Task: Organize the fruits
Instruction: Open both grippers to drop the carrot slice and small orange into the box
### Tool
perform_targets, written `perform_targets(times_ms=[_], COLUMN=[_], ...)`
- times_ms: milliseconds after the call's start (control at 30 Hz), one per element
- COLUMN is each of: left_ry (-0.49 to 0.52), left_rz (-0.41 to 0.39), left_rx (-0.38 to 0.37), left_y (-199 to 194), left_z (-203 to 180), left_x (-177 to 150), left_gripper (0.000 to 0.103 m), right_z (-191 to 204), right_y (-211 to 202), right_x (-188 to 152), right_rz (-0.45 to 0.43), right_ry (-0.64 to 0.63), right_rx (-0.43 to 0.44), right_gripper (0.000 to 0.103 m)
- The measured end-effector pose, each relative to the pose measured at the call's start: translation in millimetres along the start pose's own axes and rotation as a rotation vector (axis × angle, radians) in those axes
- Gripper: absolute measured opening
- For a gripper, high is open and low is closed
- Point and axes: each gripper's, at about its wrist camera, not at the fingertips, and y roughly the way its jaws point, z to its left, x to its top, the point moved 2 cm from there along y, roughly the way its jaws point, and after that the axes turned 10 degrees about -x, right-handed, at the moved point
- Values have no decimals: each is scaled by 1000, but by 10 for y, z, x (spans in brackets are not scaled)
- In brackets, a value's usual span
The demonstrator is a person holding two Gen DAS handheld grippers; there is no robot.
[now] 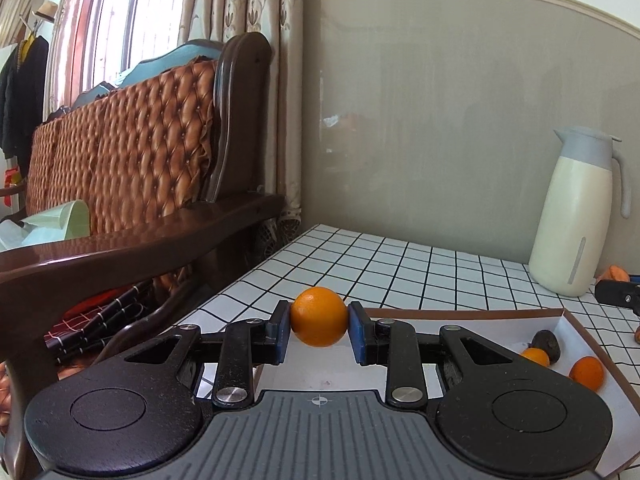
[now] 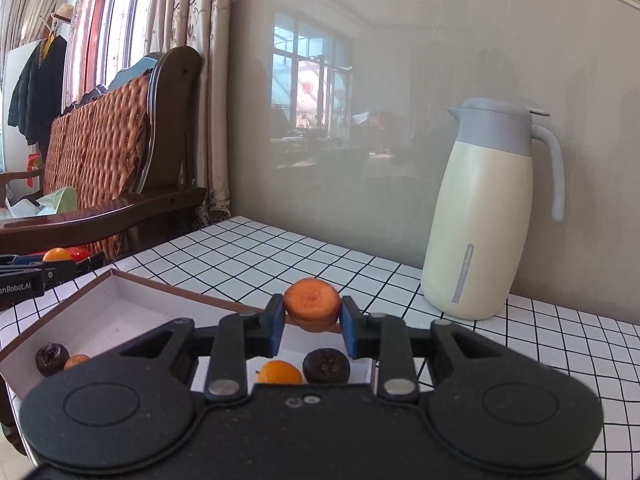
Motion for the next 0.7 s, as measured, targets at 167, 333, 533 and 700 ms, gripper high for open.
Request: perform_targets(times_ms=[167,333,533,700], left_ry=[12,18,19,9], left_rz=[15,50,57,20], left_rx=[-7,-7,28,15], left_y=[128,252,294,221], left_z=[7,19,24,35], left_x=[24,-4,-63,-37], left_gripper=[31,31,103,103], right_z=[16,27,60,32], right_y=[114,212,318,294], right_x=[-11,-13,-57,-71], right_rz=[20,37,43,9], right_ry=[-5,-7,-31,-19], right_rx=[1,3,-72,-72], right_gripper=[21,21,96,97])
